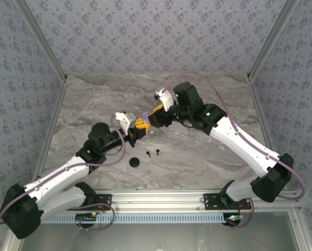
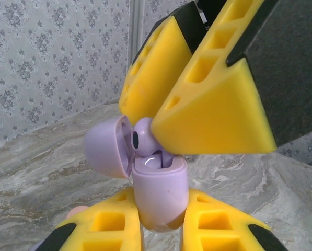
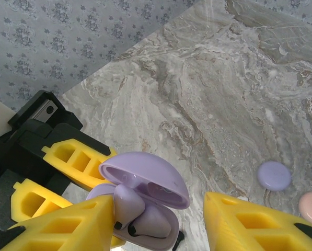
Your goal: Insert the wireless bluetooth earbuds into the charging case
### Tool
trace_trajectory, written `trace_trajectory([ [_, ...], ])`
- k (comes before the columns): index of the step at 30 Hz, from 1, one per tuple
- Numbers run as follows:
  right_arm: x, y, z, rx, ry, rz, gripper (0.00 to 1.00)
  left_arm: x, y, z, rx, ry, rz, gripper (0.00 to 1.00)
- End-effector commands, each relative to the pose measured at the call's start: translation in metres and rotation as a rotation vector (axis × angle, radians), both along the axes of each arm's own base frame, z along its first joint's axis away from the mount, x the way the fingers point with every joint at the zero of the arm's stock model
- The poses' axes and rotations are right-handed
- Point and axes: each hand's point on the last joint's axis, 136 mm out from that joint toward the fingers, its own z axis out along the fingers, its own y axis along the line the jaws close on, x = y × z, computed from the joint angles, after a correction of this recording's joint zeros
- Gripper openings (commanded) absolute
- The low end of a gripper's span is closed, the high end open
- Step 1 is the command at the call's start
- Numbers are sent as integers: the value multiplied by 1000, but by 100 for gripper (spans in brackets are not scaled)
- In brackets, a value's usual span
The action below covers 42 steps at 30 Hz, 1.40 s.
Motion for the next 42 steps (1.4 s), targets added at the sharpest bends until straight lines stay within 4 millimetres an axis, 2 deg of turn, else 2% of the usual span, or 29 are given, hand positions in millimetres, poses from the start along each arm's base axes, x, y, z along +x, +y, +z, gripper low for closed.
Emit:
trace_trajectory([
  [1,0,-3,-5,-32,9,-17,50,-4,2,36,-69,-76,-2,0],
  [22,-6,-13,-1,-22,3,-30,51,-1,2,33,-62,-76,14,0],
  [30,-1,-18,-1,-34,-1,-58,51,-2,3,33,-65,-75,13,0],
  [42,3,-15,14,20,-12,-39,52,-3,3,31,-64,-71,10,0],
])
